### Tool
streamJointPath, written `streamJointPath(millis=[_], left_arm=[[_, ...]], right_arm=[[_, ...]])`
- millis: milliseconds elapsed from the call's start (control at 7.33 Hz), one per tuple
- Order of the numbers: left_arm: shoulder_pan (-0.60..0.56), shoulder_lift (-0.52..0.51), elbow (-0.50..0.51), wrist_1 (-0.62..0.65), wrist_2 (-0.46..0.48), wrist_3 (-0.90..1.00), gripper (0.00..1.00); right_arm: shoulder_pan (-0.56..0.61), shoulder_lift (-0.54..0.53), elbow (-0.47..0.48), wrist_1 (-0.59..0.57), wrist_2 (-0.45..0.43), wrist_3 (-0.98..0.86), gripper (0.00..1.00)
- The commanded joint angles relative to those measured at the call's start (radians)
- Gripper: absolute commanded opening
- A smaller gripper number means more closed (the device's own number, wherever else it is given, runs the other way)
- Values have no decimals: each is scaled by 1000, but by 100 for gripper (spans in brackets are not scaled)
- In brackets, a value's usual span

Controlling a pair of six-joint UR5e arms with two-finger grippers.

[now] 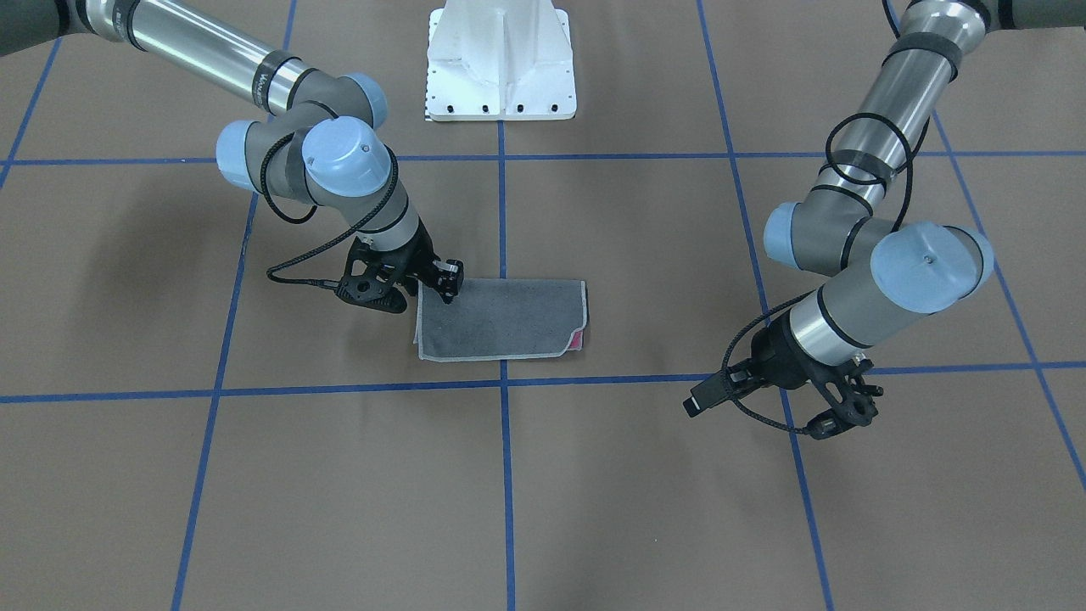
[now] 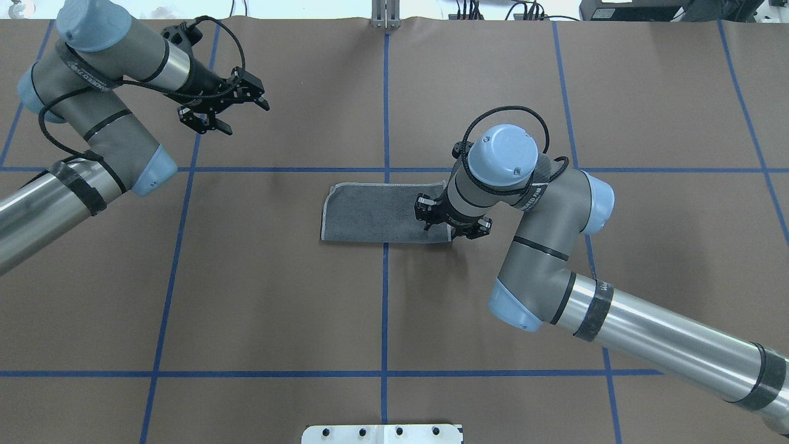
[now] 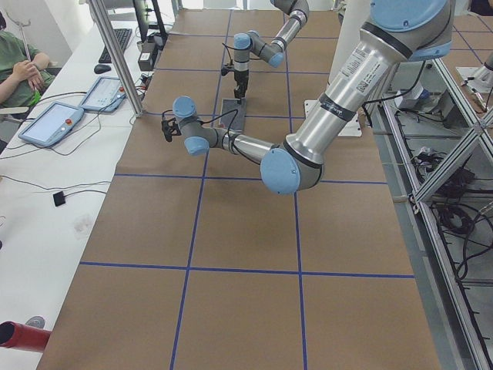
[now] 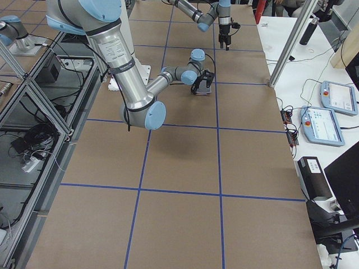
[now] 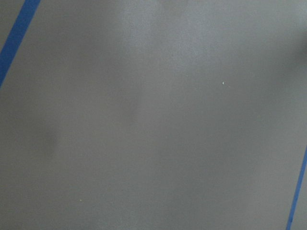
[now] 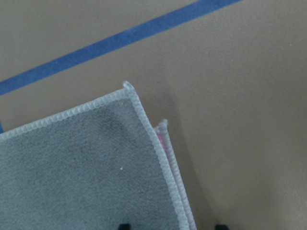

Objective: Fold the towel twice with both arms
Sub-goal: 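Drag the strip's end with the right gripper, turning it toward the robot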

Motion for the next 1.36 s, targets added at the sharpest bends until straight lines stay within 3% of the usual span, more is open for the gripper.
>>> streamJointPath(millis=[0, 273, 682, 955, 1228], left_arm=[[0, 0, 0, 0, 0, 1, 100], [0, -1, -3, 0, 2, -1, 100], [-3, -1, -5, -2, 0, 1, 100], [-7, 0, -3, -2, 0, 2, 100], [-9, 0, -3, -2, 0, 2, 100]], right_arm=[[0, -4, 2, -1, 2, -3, 0], [14, -4, 4, -1, 21, -1, 0], [66, -48, 85, -6, 217, -4, 0], [24, -40, 116, -3, 264, 6, 0], [-76, 4, 122, 0, 254, 3, 0]])
